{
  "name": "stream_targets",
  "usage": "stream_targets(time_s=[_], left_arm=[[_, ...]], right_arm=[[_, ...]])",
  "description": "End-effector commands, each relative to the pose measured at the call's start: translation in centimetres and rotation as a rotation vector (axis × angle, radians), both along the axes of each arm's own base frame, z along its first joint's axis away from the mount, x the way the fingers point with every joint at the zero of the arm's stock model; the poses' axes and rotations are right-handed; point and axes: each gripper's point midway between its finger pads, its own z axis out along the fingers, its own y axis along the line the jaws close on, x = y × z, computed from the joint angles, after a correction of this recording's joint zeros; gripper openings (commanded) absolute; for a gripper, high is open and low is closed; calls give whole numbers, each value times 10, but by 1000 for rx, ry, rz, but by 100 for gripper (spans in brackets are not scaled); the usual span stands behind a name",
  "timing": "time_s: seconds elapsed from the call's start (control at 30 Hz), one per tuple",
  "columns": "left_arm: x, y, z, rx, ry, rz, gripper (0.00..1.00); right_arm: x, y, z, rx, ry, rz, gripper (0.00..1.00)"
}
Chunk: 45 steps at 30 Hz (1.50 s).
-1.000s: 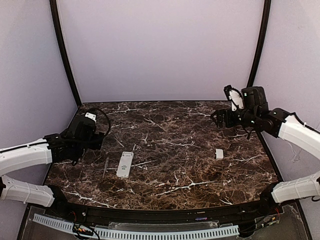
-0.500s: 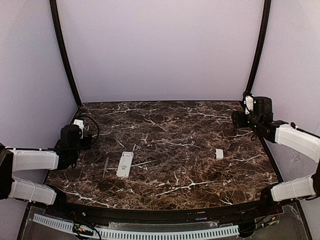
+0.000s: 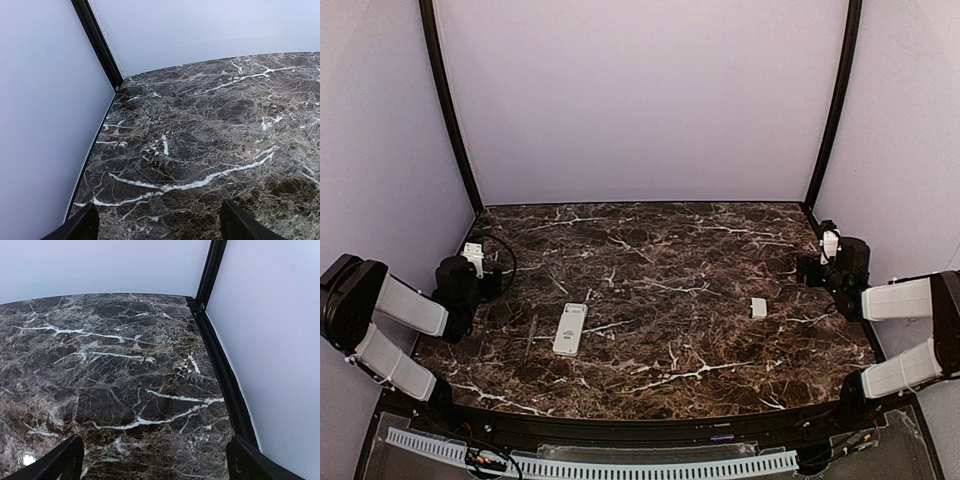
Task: Unload the batteries from the remote control
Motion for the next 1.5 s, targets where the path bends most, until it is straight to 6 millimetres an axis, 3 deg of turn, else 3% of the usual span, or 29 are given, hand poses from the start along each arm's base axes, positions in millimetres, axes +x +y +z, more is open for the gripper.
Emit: stream_targets(time_s=[0.0,0.23,0.5,0.7,1.03,1.47], left_arm=[[13,0,11,-36,-94,-20,83],[5,7,6,-66,-134,-2,84],[6,5,7,-60,-147,-17,85],[11,8,3,-61,-111,2,89],[13,10,2,-69,-103,9,98],[12,10,2,-69,-105,12,98]], right_arm=[[6,3,34,-26,-243,53,99],[6,-12,33,40,-317,49,99],[4,0,15,51,-324,132,99],[12,-7,15,54,-318,92,99],[14,0,13,48,-304,133,98],[15,0,13,47,-301,136,98]])
